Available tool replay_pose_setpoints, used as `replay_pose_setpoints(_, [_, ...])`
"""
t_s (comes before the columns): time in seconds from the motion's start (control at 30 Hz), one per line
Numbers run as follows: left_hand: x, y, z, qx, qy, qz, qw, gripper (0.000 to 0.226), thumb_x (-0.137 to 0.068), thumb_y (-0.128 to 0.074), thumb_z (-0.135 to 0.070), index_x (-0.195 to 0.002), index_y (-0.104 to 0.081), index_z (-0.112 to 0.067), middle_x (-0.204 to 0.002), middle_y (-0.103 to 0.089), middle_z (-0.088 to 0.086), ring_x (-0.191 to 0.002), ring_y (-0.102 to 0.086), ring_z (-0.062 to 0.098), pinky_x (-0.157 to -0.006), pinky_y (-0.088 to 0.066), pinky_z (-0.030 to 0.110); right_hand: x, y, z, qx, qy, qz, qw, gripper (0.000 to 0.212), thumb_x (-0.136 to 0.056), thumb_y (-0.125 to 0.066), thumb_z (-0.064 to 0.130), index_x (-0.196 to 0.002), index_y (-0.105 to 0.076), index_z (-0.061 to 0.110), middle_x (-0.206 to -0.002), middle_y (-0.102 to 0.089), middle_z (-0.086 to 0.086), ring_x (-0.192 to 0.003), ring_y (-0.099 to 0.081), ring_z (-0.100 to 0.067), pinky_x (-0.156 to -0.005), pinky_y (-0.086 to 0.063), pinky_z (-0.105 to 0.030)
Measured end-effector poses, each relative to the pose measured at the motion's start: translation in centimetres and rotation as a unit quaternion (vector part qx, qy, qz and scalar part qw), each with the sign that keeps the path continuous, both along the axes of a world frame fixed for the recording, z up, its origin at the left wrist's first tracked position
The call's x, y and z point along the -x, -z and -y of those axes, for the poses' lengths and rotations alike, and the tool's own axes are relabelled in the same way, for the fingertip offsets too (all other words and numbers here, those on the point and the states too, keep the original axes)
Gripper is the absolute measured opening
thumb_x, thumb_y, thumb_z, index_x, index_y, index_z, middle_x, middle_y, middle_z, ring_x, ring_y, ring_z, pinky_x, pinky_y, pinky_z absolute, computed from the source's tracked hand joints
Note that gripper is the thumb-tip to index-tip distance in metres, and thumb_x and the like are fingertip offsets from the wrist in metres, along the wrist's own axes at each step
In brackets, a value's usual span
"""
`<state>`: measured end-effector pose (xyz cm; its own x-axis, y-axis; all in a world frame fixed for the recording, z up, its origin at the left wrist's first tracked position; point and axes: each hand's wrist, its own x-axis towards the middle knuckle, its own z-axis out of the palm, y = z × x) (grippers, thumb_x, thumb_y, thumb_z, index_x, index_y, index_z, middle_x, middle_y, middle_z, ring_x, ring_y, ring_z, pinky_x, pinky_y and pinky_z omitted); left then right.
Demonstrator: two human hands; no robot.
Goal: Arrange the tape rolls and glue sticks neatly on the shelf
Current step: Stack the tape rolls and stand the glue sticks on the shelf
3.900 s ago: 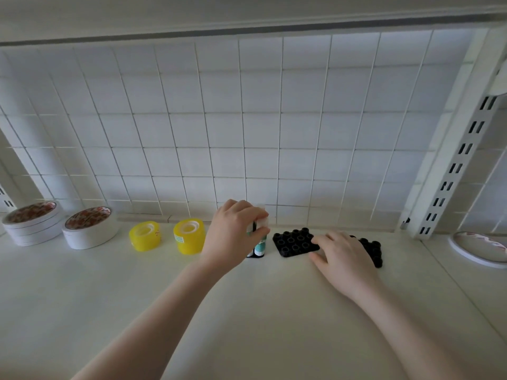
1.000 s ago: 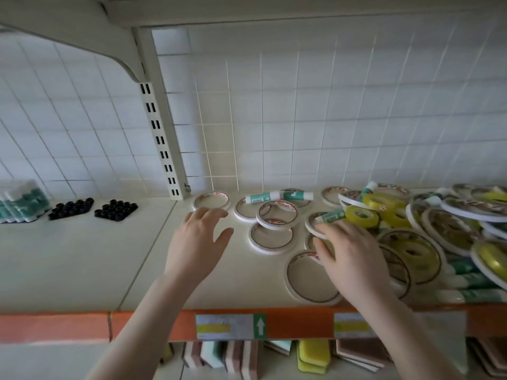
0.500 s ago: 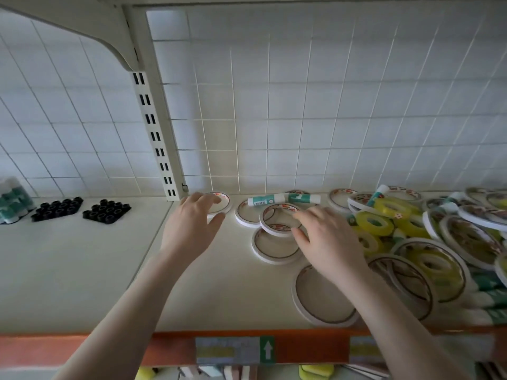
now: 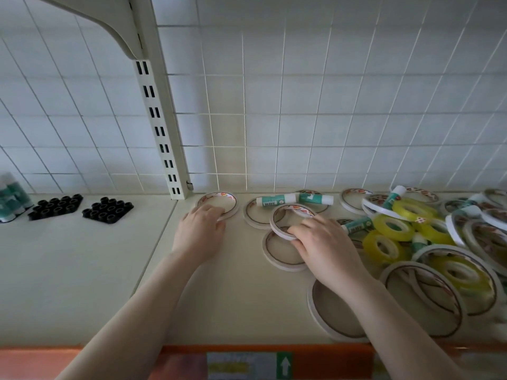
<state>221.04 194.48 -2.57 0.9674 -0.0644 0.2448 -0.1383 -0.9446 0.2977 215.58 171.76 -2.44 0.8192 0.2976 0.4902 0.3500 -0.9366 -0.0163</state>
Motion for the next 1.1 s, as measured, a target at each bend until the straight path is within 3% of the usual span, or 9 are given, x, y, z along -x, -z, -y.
replay_pose_setpoints(0.27, [0.5, -0.1, 0.0, 0.021, 0.015, 0.049, 0.998, 0.015, -0.09, -0.056, -0.021, -0.096, -0.07, -0.019, -0.101, -0.063, 0.0, -0.097, -0.053, 0.024, -0.073, -0.031, 0.028, 0.4, -0.3, 0.1, -0.002, -0.006, 0.035, 0.999, 0.019, -0.063, -0.083, 0.012, -0.065, -0.065, 0.017, -0.061, -0.058, 0.004, -0.064, -0.057, -0.021, -0.058, -0.047, -0.033])
replay_pose_setpoints(0.83, [2.1, -1.0, 0.1, 0.008, 0.036, 0.105, 0.994, 0.015, -0.091, -0.055, -0.024, -0.091, -0.069, -0.018, -0.098, -0.063, -0.002, -0.096, -0.055, 0.024, -0.07, -0.027, 0.027, 2.2, -0.9, 1.1, 0.014, 0.015, 0.086, 0.996, 0.026, -0.057, -0.083, 0.004, -0.061, -0.062, 0.018, -0.061, -0.056, 0.004, -0.063, -0.056, -0.021, -0.059, -0.047, -0.031])
replay_pose_setpoints(1.1, [3.8, -2.6, -1.1, 0.012, 0.053, 0.125, 0.991, 0.014, -0.091, -0.056, -0.024, -0.092, -0.07, -0.02, -0.089, -0.062, -0.002, -0.089, -0.055, 0.022, -0.069, -0.033, 0.029, 3.4, -1.3, 1.4, -0.015, 0.015, 0.113, 0.993, 0.024, -0.059, -0.082, 0.006, -0.061, -0.061, 0.015, -0.06, -0.055, 0.003, -0.06, -0.057, -0.021, -0.056, -0.046, -0.03])
